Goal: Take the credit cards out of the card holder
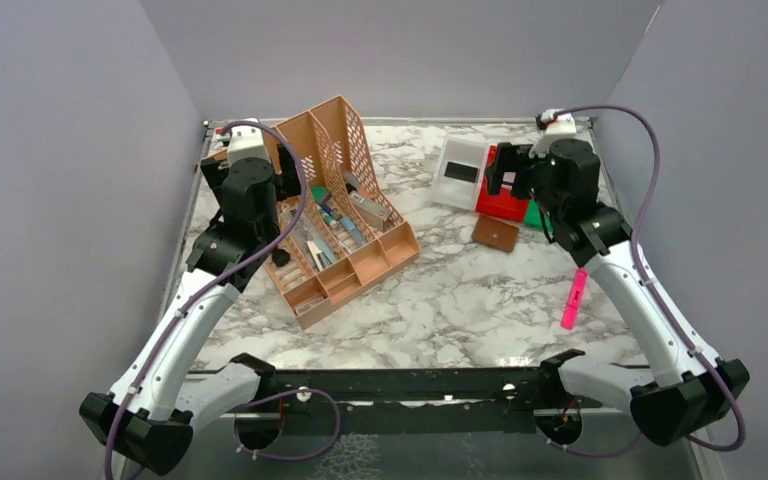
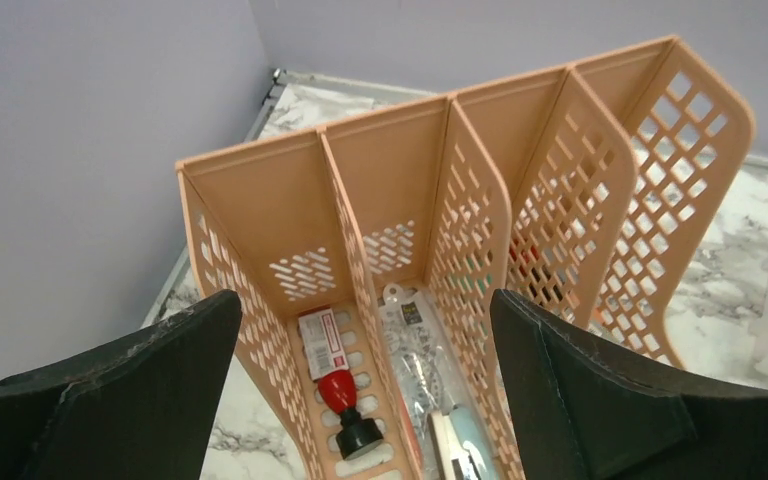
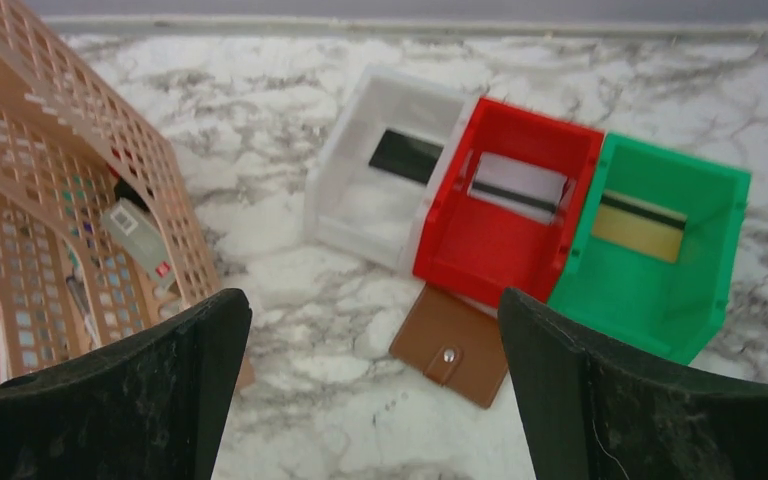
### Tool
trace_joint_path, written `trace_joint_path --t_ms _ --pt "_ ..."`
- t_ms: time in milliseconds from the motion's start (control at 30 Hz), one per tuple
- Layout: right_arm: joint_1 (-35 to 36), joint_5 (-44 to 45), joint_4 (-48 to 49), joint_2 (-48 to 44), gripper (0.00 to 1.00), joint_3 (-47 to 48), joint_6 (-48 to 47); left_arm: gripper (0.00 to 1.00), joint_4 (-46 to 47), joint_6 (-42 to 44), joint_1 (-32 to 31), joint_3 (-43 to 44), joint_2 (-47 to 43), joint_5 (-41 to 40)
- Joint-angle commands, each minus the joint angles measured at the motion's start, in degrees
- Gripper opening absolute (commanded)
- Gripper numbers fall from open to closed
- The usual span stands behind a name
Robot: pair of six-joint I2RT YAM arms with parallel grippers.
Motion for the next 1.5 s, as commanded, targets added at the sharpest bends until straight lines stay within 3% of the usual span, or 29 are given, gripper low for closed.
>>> trace_joint_path --t_ms 0,233,467,667,800,1033,1267,1467 --pt "-2.23 -9.80 3.34 -6.86 1.00 -10.66 4.37 0.99 2.09 -2.46 3.63 -4.43 -1.73 6.20" --pt "-5.93 -26.71 6.77 -17.09 0.99 -28.38 7.96 0.99 2.72 -4.47 9.55 -10.90 -6.38 18.06" --pt "-6.90 -41.93 8.06 -19.79 0.96 -38.35 10.21 0.99 4.10 -4.94 13.84 -13.58 -11.25 39.36" --pt "1.21 -44.29 9.01 -14.70 0.94 -40.48 11.30 0.99 5.31 -5.22 12.78 -14.48 -10.48 56.25" --pt "7.36 -43.82 13.27 -8.92 0.94 -40.37 13.44 0.99 5.28 -3.97 7.37 -15.10 -8.51 60.40" --pt "16.92 -42.36 21.67 6.97 0.94 -35.18 15.77 0.99 5.12 -5.41 -0.28 -17.28 -4.42 55.72" --pt "26.12 -38.40 29.19 22.27 0.93 -26.76 16.44 0.99 1.49 -11.24 -1.54 -22.14 -10.47 37.34" --pt "33.06 -37.40 38.45 32.23 0.88 -22.16 20.10 0.99 -6.20 -17.66 -1.62 -21.19 -18.93 19.12"
